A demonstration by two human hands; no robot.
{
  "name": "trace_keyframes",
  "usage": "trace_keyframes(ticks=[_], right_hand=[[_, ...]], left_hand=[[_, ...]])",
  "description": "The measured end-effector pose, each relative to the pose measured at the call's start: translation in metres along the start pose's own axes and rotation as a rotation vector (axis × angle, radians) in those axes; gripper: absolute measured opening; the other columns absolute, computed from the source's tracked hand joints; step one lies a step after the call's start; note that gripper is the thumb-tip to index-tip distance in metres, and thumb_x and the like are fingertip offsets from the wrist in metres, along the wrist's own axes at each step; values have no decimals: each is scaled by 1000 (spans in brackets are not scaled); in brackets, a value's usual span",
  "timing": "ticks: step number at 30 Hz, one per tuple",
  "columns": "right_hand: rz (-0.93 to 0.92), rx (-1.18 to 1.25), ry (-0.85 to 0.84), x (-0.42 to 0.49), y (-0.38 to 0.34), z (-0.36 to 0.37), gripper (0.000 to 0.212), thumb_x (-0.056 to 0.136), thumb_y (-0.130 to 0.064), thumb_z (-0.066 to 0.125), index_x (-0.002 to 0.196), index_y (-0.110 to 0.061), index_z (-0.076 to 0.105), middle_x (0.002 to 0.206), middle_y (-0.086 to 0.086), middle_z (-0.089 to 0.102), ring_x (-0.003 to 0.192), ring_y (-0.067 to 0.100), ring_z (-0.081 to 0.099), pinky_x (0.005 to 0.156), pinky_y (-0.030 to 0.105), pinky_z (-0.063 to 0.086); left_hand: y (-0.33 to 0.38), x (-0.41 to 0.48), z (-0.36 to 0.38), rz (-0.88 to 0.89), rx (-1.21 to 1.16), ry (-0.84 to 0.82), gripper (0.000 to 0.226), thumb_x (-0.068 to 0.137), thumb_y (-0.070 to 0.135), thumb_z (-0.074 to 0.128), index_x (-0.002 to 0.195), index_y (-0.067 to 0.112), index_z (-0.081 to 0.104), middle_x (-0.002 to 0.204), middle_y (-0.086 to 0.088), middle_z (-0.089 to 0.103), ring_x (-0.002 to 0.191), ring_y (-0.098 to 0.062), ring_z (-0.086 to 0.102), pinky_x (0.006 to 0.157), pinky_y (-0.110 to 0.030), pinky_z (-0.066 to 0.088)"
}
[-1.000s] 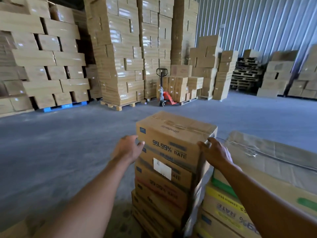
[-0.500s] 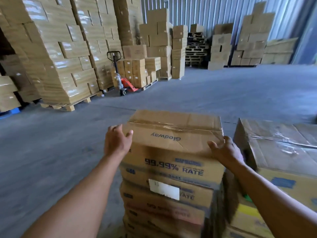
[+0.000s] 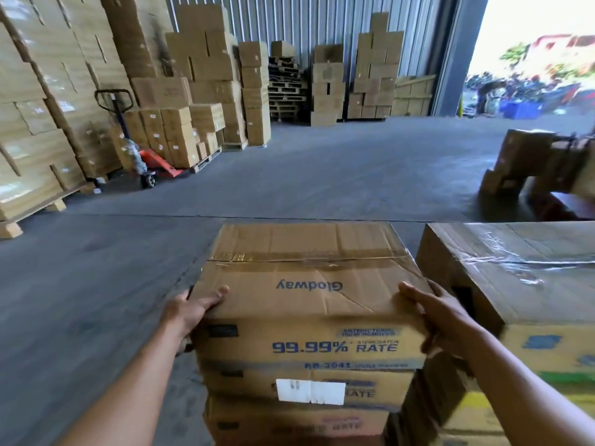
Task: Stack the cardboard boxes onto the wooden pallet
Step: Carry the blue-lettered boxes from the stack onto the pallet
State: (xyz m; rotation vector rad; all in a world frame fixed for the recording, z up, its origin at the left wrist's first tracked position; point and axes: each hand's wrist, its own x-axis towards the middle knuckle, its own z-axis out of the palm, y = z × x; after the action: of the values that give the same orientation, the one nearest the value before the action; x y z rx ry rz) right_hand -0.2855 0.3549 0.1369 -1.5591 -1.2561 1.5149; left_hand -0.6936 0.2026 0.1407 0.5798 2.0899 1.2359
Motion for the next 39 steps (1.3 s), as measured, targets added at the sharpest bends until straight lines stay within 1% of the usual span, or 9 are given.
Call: trace_keyframes(ticks=[4,8,12,16,19,24,28,33,39], right_hand=[[55,35,-130,-2,4,-6,58,70,-48,84,122,-38,58,104,15,76,87,49,72,55,65,55],[14,75,-63,-9,5,-3,52,75,-44,83,119,-41,57,99,13,77,82,47,73,59,67,54],[-26,52,-94,-13,0,-7,68,71,-41,87,128,-35,52,88,8,78,79,43,74,42,48,56],[-91,-31,-128,-10,-30,-8,59,73,-39,87,122,-33,54,95,11,78,77,41,75,55,63,57],[-181,-65,-182,0,-66,-3,53,75,-39,86,119,-31,58,86,6,78,72,39,75,50,65,55],[-316,-49,-327,12,-117,14,57,71,-50,85,120,-36,59,105,3,74,85,36,73,59,65,57],[-333,24,-558,13,-138,27,79,55,-60,88,124,-42,54,109,-1,70,95,32,69,59,50,61],[-388,26,-797,2,-131,65,93,56,-60,89,138,-40,52,119,-1,66,102,31,67,70,54,62],[-450,-85,-1021,-65,-87,119,85,37,-82,83,115,-56,61,117,-6,66,99,21,66,72,42,61]], left_hand=[[-11,3,-2,-172,-166,-206,85,46,56,91,115,15,65,109,-18,71,100,-45,65,76,-68,53],[-21,6,-4,-110,-261,-146,96,48,49,91,130,14,53,115,-23,66,100,-52,63,57,-63,54],[-29,-2,-5,-46,-329,-195,78,43,40,98,114,30,66,108,-20,72,87,-53,69,58,-56,50],[-20,-27,-15,-3,-380,-183,66,47,40,93,106,30,66,100,-21,74,82,-53,70,58,-59,50],[2,-51,-29,91,-395,-81,67,54,41,92,113,26,65,100,-15,76,83,-49,71,64,-73,50],[29,-108,-49,233,-425,113,79,50,44,95,121,30,62,109,-16,73,91,-50,69,62,-55,55],[31,-168,-60,306,-434,329,61,54,41,90,111,35,68,102,-7,76,89,-36,73,58,-50,57],[10,-265,-71,242,-438,585,59,49,40,93,105,29,76,100,-1,78,72,-22,73,60,-46,55],[-35,-408,-88,170,-511,913,54,46,29,97,94,36,74,99,4,77,101,-28,69,69,-74,51]])
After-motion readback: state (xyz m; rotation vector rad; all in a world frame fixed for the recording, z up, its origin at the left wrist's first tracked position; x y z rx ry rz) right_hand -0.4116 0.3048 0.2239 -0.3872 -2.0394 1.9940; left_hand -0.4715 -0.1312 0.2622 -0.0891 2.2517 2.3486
